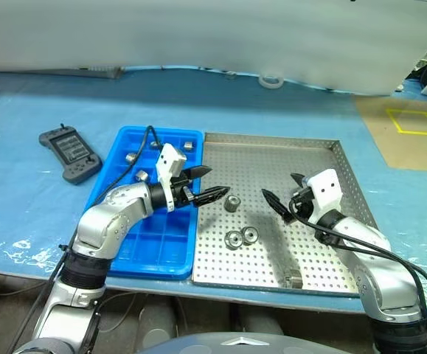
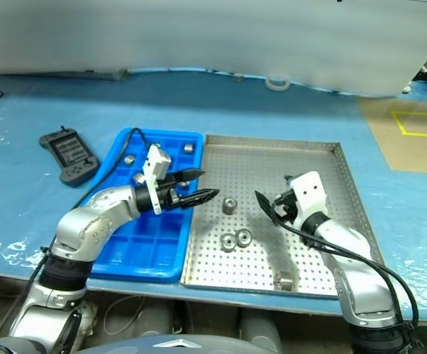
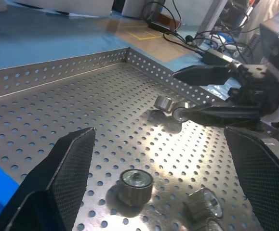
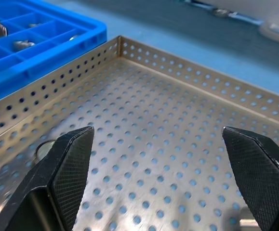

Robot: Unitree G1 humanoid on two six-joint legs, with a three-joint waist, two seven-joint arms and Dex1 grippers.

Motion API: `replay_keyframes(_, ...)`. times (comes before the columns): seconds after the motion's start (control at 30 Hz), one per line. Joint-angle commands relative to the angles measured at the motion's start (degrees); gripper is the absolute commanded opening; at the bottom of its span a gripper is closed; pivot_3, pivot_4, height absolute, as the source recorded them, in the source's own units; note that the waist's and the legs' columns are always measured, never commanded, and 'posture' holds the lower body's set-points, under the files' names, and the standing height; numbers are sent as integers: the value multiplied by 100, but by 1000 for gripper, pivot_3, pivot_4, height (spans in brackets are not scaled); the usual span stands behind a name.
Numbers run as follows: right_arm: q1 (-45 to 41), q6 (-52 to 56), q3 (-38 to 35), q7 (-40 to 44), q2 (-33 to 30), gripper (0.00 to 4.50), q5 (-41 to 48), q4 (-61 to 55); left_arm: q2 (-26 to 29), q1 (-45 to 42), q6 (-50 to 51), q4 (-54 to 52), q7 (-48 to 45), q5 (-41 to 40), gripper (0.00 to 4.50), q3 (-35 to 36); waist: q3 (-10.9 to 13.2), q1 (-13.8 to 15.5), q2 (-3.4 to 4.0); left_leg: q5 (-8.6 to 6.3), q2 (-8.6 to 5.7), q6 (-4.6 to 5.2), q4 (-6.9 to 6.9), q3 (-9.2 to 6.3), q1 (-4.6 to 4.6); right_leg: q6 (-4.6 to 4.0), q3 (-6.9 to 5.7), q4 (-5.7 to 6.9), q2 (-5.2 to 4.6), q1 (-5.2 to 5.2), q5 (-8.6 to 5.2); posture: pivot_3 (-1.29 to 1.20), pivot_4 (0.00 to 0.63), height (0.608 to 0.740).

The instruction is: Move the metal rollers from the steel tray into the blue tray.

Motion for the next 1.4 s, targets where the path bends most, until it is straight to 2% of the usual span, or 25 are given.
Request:
replay_keyframes(0.03, -193, -295, 80, -133, 99, 4445, -119, 52, -13, -293, -295, 122, -325, 62, 4500, -48, -1, -4, -1, 0, 0, 0, 0, 0, 0, 0, 0, 1, 0, 0, 0, -241, 150, 740)
replay_keyframes(0.23, -272, -633, -118, -209, 64, 4445, -222, 335, -123, -671, -369, 459, -633, 133, 4500, -160, -1, -8, -2, -5, -2, 9, 0, 0, -1, -1, -1, 2, 0, 4, 1, -272, 150, 740)
replay_keyframes(0.57, 28, -1054, -427, 104, -374, 4445, -220, 579, 118, -1059, 206, 56, -773, 51, 4500, -273, -1, -41, -1, -6, 1, 12, 2, 1, 1, -3, -2, 5, 0, 7, 1, -278, 150, 740)
replay_keyframes(0.7, -172, -1070, -444, 118, -419, 4445, -206, 708, 171, -1290, 62, 462, -833, 146, 4500, -182, 0, -78, 1, -6, 1, 13, 13, 3, 0, -4, 0, 5, -1, 9, 0, -270, 150, 740)
replay_keyframes(0.93, -232, -1023, -409, 156, -443, 4445, -217, 681, 110, -1164, -240, 719, -874, 190, 4500, -138, -1, -106, 1, -9, 1, 19, 20, 3, -2, -5, 0, 4, -1, 12, 1, -297, 150, 740)
replay_keyframes(1.2, 349, -889, -554, 166, -488, 4445, -153, 304, 31, -967, -487, 811, -1058, 179, 4500, -125, -1, -134, 1, -20, -3, 37, 20, 4, -3, -7, -1, 3, -6, 15, 1, -296, 150, 740)
replay_keyframes(1.4, 375, -657, -745, 299, -607, 4445, 75, -67, 250, -793, -549, 742, -1522, 218, 4500, -299, 0, -172, 3, -21, 1, 38, 21, 5, 1, -7, 1, 3, -4, 14, 1, -321, 150, 740)
